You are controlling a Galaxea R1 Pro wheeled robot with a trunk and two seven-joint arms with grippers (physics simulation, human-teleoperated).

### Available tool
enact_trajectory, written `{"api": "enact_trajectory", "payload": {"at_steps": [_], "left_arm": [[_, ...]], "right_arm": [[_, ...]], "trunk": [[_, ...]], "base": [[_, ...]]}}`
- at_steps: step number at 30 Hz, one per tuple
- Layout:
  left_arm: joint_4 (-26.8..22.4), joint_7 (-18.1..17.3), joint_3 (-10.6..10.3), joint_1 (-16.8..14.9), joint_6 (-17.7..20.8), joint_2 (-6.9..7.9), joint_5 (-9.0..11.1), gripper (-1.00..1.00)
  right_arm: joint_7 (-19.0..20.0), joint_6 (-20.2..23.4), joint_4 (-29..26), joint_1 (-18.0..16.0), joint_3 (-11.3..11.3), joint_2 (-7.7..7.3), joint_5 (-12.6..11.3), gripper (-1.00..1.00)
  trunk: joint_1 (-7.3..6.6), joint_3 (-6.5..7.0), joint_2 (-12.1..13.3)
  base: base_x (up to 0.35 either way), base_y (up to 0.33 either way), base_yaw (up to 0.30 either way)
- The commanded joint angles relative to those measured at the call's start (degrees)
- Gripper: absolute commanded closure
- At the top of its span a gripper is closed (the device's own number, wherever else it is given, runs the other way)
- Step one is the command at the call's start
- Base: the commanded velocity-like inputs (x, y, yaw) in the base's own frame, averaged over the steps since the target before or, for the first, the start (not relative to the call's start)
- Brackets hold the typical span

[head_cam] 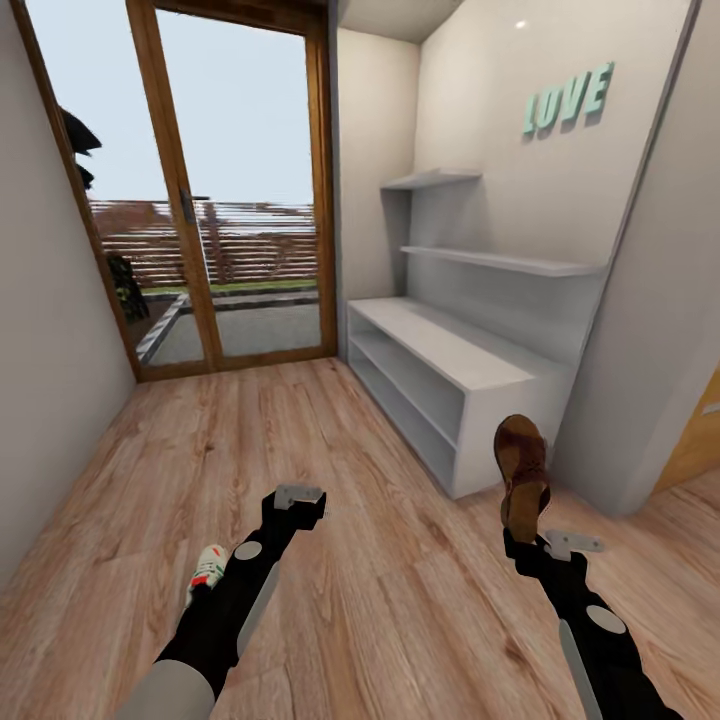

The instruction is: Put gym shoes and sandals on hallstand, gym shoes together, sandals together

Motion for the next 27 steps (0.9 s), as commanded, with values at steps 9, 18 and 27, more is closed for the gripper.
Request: {"api": "enact_trajectory", "payload": {"at_steps": [9,18,27], "left_arm": [[-0.07,0.03,-0.04,-0.03,0.31,-0.01,0.00,-1.00],[-0.07,0.03,-0.04,-0.03,0.31,-0.01,0.00,-1.00],[-0.07,0.03,-0.04,-0.03,0.31,-0.01,0.00,-1.00]], "right_arm": [[-0.03,0.38,-0.04,-0.01,-0.03,0.00,-0.10,1.00],[-0.02,0.38,-0.05,-0.02,-0.03,0.00,-0.10,1.00],[-0.03,0.38,-0.08,-0.01,-0.03,0.01,-0.10,1.00]], "trunk": [[-0.01,0.53,-0.02],[-0.01,1.11,-0.02],[-0.01,1.69,-0.02]], "base": [[0.000,0.000,0.232],[0.000,0.000,0.232],[0.000,0.000,0.232]]}}
